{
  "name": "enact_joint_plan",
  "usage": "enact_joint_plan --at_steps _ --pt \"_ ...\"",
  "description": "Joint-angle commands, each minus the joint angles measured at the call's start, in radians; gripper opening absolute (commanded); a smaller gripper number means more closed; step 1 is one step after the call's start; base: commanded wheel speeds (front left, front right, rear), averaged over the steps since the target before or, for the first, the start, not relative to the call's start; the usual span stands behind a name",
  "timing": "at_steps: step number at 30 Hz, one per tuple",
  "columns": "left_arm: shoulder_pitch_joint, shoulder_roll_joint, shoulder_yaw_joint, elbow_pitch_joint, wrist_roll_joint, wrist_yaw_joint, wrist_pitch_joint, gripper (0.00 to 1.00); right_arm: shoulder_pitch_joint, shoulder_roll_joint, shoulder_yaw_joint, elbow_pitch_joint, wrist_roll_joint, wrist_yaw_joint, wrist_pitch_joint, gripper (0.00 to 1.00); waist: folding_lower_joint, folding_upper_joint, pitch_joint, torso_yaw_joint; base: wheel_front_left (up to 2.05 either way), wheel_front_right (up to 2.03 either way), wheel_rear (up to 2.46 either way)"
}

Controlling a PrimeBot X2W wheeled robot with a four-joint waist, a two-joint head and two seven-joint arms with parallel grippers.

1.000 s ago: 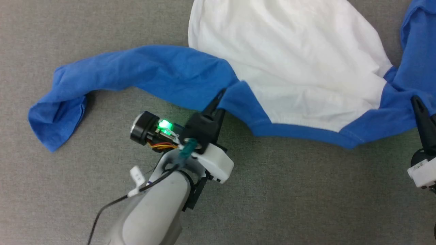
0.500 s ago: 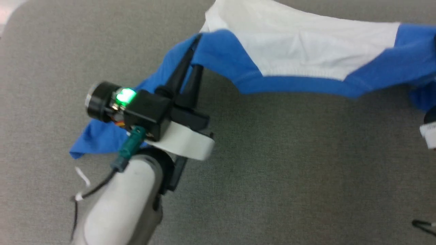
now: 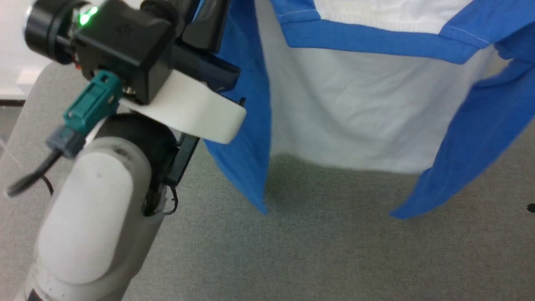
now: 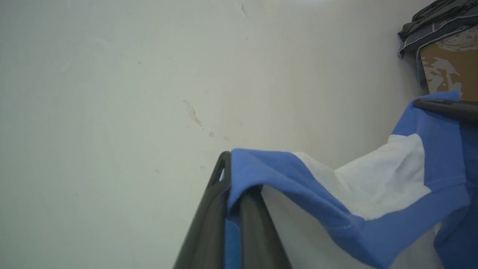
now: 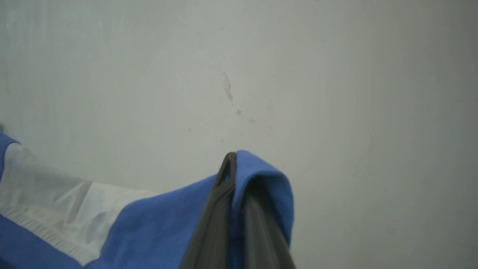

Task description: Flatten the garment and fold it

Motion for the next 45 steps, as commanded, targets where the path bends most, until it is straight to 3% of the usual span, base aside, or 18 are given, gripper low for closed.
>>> enact_joint_plan --at_steps 1,8,14,20,25,30,35,41,45 --pt "-0.021 0.005 0.004 -0.01 -0.006 -0.007 0.012 0.0 -0.013 0.0 -0.001 -0.011 0.003 -0.001 0.01 0.0 0.0002 -0.0001 -0.03 -0.012 0.0 0.0 0.0" --pt "-0.051 -0.009 0.007 -0.061 -0.07 -0.008 0.126 0.0 -0.023 0.001 -0.017 -0.082 0.024 -0.001 0.132 0.0 0.0002 -0.0001 -0.043 -0.029 0.0 0.0 0.0" --pt "-0.096 -0.016 0.002 -0.045 -0.112 -0.012 0.223 0.0 -0.072 0.003 -0.046 -0.069 0.053 -0.001 0.241 0.0 0.0002 -0.0001 0.018 -0.054 0.0 0.0 0.0" --pt "-0.256 -0.022 0.01 0.1 -0.108 -0.022 0.301 0.0 -0.243 -0.026 -0.036 0.064 0.065 -0.001 0.291 0.0 0.0002 -0.0001 0.161 -0.082 0.0 0.0 0.0" --pt "-0.506 -0.01 0.001 0.274 -0.018 -0.05 0.299 0.0 -0.496 -0.104 0.023 0.239 0.01 -0.001 0.215 0.0 0.0002 -0.0001 0.312 -0.099 0.0 0.0 0.0" --pt "-0.777 -0.004 -0.036 0.462 0.108 -0.075 0.221 0.0 -0.745 -0.155 0.088 0.428 -0.046 -0.001 0.087 0.0 0.0002 -0.0001 0.438 -0.098 0.0 0.0 0.0" --pt "-0.934 -0.033 -0.042 0.618 0.181 -0.029 0.069 0.0 -0.916 -0.2 0.139 0.599 -0.071 -0.001 -0.044 0.0 0.0002 -0.0001 0.535 -0.082 0.0 0.0 0.0" --pt "-0.94 -0.048 -0.069 0.706 0.22 0.015 -0.152 0.0 -0.98 -0.25 0.205 0.747 -0.053 -0.001 -0.204 0.0 0.0002 -0.0001 0.646 -0.069 0.0 0.0 0.0" --pt "-0.889 -0.05 -0.097 0.732 0.217 0.01 -0.236 0.0 -0.933 -0.283 0.263 0.774 0.007 -0.001 -0.283 0.0 0.0002 -0.0001 0.696 -0.065 0.0 0.0 0.0"
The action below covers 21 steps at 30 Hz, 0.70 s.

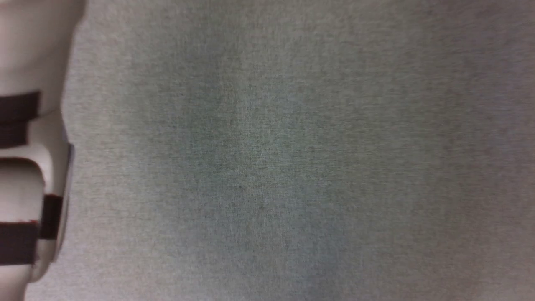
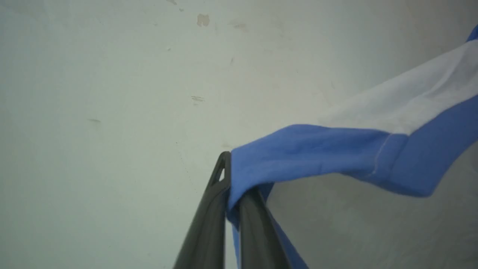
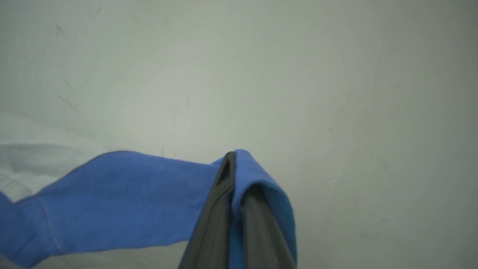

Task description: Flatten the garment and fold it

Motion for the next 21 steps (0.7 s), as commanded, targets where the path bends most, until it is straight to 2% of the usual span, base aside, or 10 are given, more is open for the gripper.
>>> enact_joint_plan --at_steps 1,6,7,11,16,21 --pt "0.04 0.002 -0.008 0.003 -0.003 -0.003 -0.019 0.0 0.035 -0.021 0.017 -0.005 0.03 -0.001 -0.023 0.0 -0.0003 0.0 0.104 0.012 0.0 0.0 0.0" --pt "0.153 0.031 -0.064 -0.078 0.0 -0.032 -0.035 0.0 0.16 -0.099 0.073 -0.088 0.171 -0.001 -0.075 0.0 -0.0003 0.0 0.108 0.02 0.0 0.0 0.0" --pt "0.153 0.031 -0.064 -0.078 0.0 -0.032 -0.035 0.0 0.16 -0.099 0.073 -0.088 0.171 -0.001 -0.075 0.0 -0.0003 0.0 0.108 0.02 0.0 0.0 0.0" --pt "0.311 0.058 -0.101 -0.226 -0.007 -0.019 0.008 0.0 0.339 -0.174 0.071 -0.206 0.276 -0.001 -0.109 0.0 -0.0003 0.0 0.071 0.021 0.0 0.0 0.0" --pt "0.576 0.103 -0.139 -0.462 -0.009 0.057 0.083 0.0 0.635 -0.216 -0.006 -0.336 0.357 -0.001 -0.148 0.0 -0.0003 0.0 0.006 0.013 0.0 0.0 0.0" --pt "0.823 0.158 -0.178 -0.617 0.01 0.142 0.129 0.0 0.905 -0.187 -0.106 -0.426 0.362 -0.001 -0.177 0.0 -0.0003 0.0 -0.059 0.001 0.0 0.0 0.0"
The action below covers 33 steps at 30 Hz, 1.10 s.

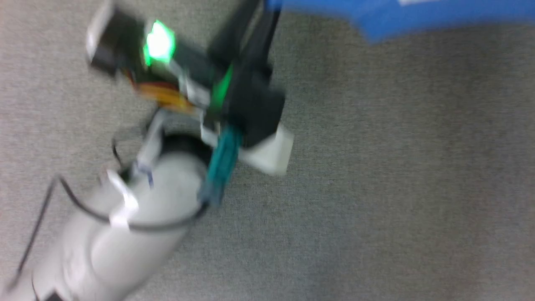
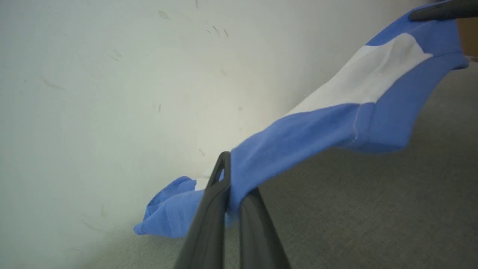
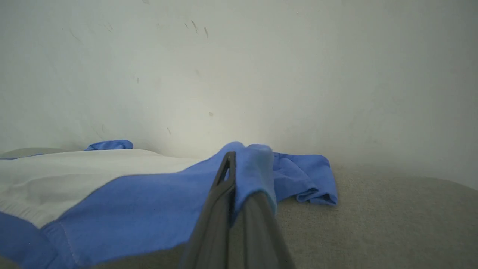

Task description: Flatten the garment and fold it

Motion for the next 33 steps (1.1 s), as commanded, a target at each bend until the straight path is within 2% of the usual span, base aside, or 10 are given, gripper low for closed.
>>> enact_joint_plan --at_steps 1,8,11,18,23,33 --pt "0.028 0.009 -0.003 -0.013 0.011 0.015 0.001 0.0 0.026 0.014 -0.009 -0.011 -0.005 -0.001 -0.007 0.0 0.0003 0.0 -0.054 -0.016 0.0 0.0 0.0" --pt "0.311 0.025 -0.039 -0.078 -0.009 0.141 0.0 0.0 0.291 0.138 -0.091 -0.092 -0.031 -0.001 0.005 0.0 0.0003 0.0 -0.151 -0.025 0.0 0.0 0.0" --pt "0.407 0.032 -0.047 -0.071 -0.039 0.174 -0.006 0.0 0.375 0.188 -0.12 -0.112 -0.05 -0.001 0.019 0.0 0.0003 0.0 -0.193 -0.023 0.0 0.0 0.0" --pt "0.577 0.051 -0.067 -0.04 -0.132 0.194 -0.008 0.0 0.537 0.286 -0.16 -0.138 -0.102 -0.001 0.082 0.0 0.0003 0.0 -0.28 -0.021 0.0 0.0 0.0" --pt "0.665 0.074 -0.079 -0.016 -0.202 0.183 0.018 0.0 0.63 0.335 -0.166 -0.137 -0.133 -0.001 0.126 0.0 0.0003 0.0 -0.329 -0.025 0.0 0.0 0.0" --pt "0.803 0.081 -0.092 0.024 -0.325 0.172 0.036 0.0 0.776 0.419 -0.194 -0.115 -0.182 -0.001 0.203 0.0 0.0003 0.0 -0.418 -0.035 0.0 0.0 0.0"
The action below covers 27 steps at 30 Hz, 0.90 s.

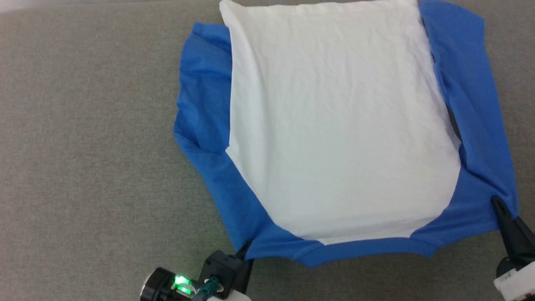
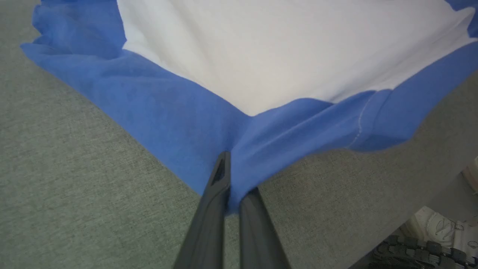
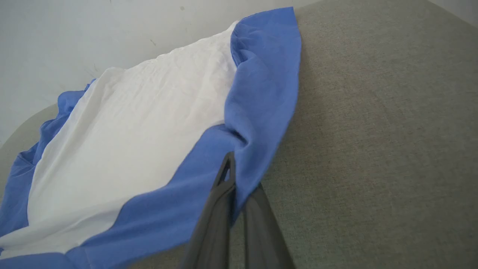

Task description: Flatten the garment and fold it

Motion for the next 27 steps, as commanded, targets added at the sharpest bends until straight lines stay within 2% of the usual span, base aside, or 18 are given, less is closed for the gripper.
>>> enact_joint_plan --at_steps 1,6,14,18,27 --pt "0.022 0.01 0.005 0.012 -0.011 0.001 0.001 0.0 0.012 0.005 -0.019 0.004 -0.01 -0.003 0.002 0.0 0.0002 0.0 -0.028 -0.008 0.0 0.0 0.0" --pt "0.061 0.01 0.007 0.044 -0.047 -0.006 -0.024 0.0 0.056 0.037 -0.018 0.015 -0.028 -0.003 0.028 0.0 0.0002 0.0 -0.053 -0.01 0.0 0.0 0.0" --pt "0.063 -0.011 0.004 0.118 -0.07 -0.033 -0.086 0.0 0.061 0.05 -0.004 0.064 -0.06 -0.003 0.024 0.0 0.0002 0.0 -0.065 -0.007 0.0 0.0 0.0" --pt "0.029 -0.028 -0.009 0.18 -0.077 -0.07 -0.105 0.0 0.039 0.057 0.017 0.106 -0.069 -0.003 0.02 0.0 0.0002 0.0 -0.078 0.0 0.0 0.0 0.0" --pt "-0.071 -0.066 -0.062 0.364 -0.104 -0.19 -0.073 0.0 -0.026 0.072 0.057 0.28 -0.136 -0.003 0.065 0.0 0.0002 0.0 -0.111 0.017 0.0 0.0 0.0"
